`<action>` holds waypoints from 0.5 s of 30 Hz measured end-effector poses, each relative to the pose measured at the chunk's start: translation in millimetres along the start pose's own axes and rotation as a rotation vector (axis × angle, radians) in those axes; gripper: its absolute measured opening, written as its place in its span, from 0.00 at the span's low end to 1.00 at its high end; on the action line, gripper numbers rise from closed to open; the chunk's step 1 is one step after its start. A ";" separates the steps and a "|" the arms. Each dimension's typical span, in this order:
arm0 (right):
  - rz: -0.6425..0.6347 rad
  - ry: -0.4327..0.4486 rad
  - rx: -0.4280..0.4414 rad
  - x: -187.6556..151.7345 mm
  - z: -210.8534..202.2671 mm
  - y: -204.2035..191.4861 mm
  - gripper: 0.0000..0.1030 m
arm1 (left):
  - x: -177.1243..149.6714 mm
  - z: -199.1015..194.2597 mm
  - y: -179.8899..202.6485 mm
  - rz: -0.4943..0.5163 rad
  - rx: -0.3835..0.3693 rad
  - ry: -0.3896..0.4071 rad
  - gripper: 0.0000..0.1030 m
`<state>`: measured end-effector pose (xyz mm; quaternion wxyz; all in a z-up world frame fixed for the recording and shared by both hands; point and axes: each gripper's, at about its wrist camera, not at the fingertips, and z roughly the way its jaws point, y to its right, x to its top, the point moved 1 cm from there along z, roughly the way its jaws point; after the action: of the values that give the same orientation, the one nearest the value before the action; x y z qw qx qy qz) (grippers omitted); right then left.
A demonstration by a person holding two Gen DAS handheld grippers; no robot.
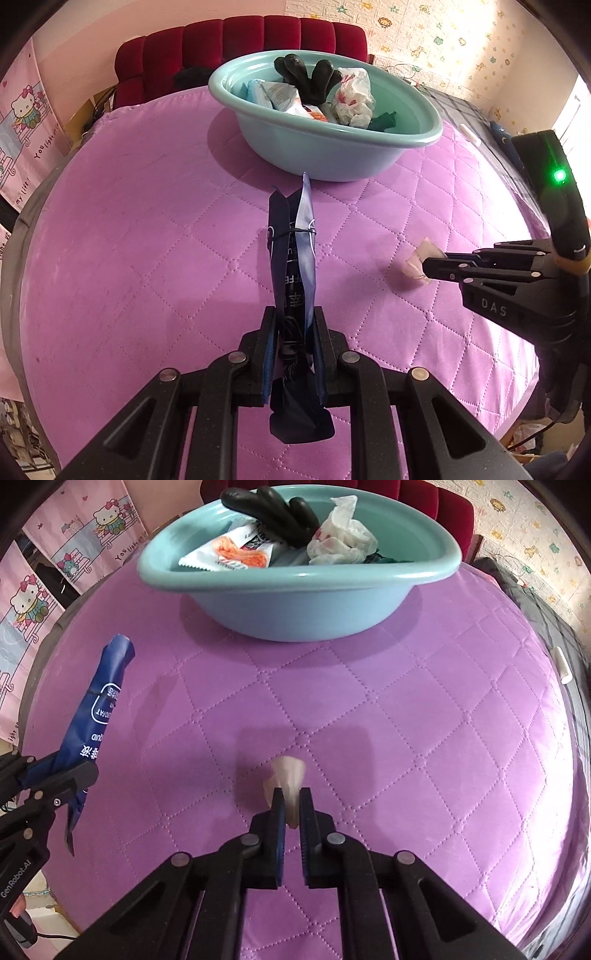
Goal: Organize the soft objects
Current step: 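Carry navy packet and beige piece into the teal basin and open both grippers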
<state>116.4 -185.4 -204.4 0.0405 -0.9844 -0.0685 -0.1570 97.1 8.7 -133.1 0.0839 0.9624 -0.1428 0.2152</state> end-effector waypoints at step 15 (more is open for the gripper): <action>0.018 0.089 0.011 10.1 -74.2 10.8 0.05 | 17.8 -45.2 9.4 0.027 -0.052 0.056 0.18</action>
<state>105.0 -202.4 -131.6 0.0505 -0.9768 -0.0587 -0.1998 91.9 5.7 -84.0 0.1100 0.9515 -0.1587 0.2393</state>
